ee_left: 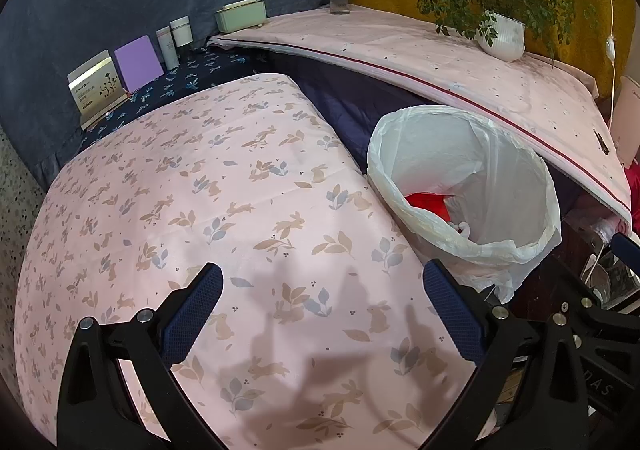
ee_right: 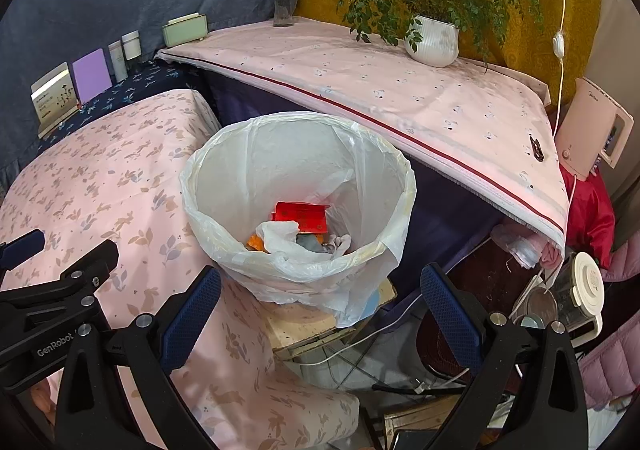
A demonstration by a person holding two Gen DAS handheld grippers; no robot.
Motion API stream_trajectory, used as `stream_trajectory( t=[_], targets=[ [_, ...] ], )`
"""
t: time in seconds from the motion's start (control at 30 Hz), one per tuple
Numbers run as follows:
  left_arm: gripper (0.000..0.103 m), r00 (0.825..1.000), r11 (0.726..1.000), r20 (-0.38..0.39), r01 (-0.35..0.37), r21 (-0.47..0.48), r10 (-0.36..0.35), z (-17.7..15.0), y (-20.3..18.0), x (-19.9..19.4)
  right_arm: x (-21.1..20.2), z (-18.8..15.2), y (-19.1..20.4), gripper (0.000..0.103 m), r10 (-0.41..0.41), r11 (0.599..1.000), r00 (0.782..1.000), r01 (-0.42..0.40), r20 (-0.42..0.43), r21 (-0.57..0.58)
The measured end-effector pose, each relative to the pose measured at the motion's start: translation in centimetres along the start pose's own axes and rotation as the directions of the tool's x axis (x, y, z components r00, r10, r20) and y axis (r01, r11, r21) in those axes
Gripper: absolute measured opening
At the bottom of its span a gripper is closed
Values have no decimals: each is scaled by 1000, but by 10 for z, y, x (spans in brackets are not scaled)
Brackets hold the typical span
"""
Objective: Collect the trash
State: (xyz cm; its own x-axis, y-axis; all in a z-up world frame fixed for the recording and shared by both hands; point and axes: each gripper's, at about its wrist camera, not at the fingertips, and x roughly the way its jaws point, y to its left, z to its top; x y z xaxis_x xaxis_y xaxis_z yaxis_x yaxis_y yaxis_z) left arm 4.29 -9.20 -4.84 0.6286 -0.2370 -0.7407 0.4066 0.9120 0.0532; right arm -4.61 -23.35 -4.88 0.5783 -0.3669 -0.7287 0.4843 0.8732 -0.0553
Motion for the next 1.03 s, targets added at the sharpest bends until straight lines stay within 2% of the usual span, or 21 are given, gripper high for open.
stream_trajectory(
  t=[1.03],
  targets=[
    [96,1000,1000,9,3,1,-3,0,-2,0,0,0,-3,96,-5,1000,1000,5,2,6]
  ],
)
